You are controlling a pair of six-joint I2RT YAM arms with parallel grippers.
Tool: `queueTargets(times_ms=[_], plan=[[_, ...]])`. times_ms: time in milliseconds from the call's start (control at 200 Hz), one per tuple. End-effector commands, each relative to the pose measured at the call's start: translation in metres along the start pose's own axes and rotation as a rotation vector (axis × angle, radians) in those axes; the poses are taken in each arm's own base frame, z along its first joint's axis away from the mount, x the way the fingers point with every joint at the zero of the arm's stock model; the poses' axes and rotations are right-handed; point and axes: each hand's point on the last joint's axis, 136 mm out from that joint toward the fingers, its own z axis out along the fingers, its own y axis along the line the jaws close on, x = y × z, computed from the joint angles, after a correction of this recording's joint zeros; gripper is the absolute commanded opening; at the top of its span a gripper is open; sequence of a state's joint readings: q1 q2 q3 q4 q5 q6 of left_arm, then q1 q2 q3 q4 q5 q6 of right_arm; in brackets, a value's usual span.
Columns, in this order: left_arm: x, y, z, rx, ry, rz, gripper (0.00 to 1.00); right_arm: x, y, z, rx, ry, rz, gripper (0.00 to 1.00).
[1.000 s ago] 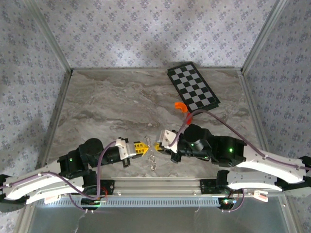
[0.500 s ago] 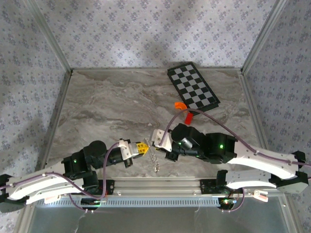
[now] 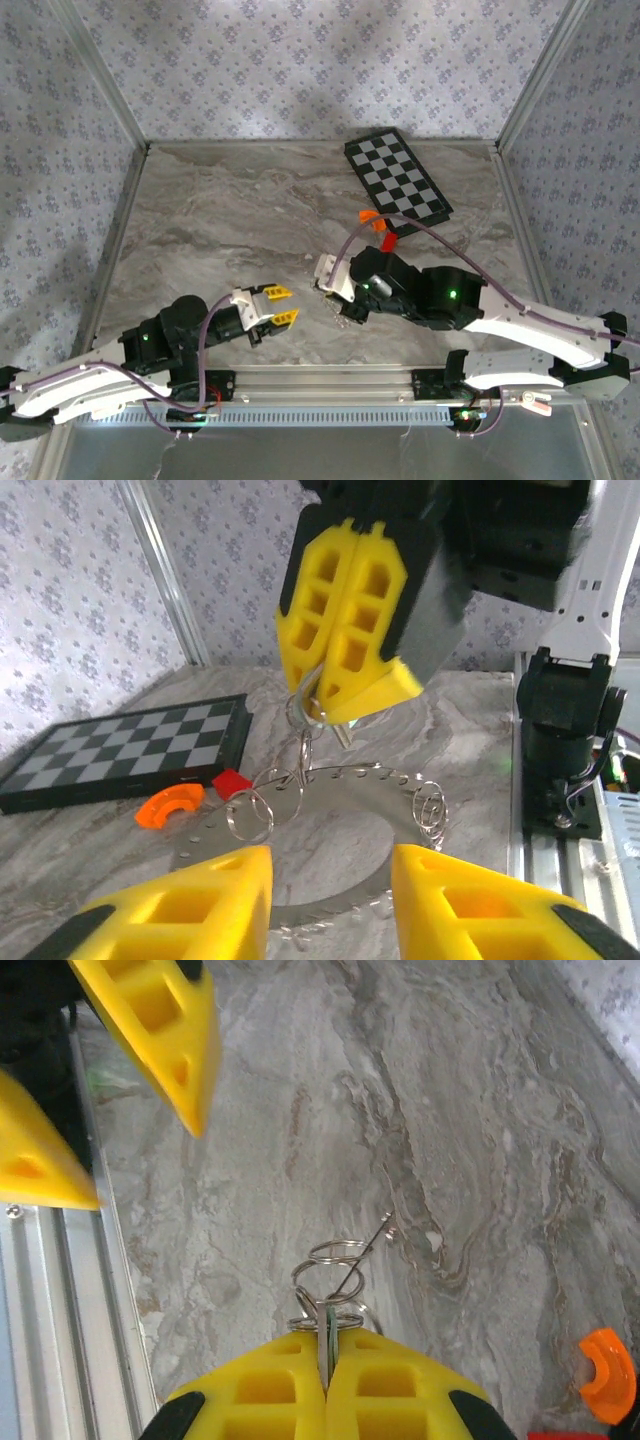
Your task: Put the keys on the keyring
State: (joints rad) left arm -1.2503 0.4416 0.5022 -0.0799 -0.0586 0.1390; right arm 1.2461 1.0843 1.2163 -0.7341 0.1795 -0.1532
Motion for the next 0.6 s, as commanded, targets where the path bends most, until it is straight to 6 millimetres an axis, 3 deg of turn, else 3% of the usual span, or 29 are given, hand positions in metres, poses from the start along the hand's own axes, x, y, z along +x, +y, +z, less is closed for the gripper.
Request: queueTargets(times_ms=[0, 210, 380, 595], plan=[[-0.001, 0.007, -0.005, -0.038, -0.009, -0.029, 0.46, -0.011, -0.008, -0.006, 0.014, -0.015, 0.043, 0.0], [0.0, 0.014, -0.014, -0.08, -0.021, -0.053, 0.6, -0.01, -0.013, 0.004, 0.019, 0.027, 0.054, 0.0], [0.001, 0.024, -0.016, -0.135, -0.009, -0.099, 0.76, -0.007, -0.038, 0.007, 0.065, 0.036, 0.149, 0.0], [0.005, 0.032, -0.02, -0.182, 0.01, -0.15, 0.95, -0.013, -0.051, 0.013, 0.047, 0.033, 0.214, 0.0]])
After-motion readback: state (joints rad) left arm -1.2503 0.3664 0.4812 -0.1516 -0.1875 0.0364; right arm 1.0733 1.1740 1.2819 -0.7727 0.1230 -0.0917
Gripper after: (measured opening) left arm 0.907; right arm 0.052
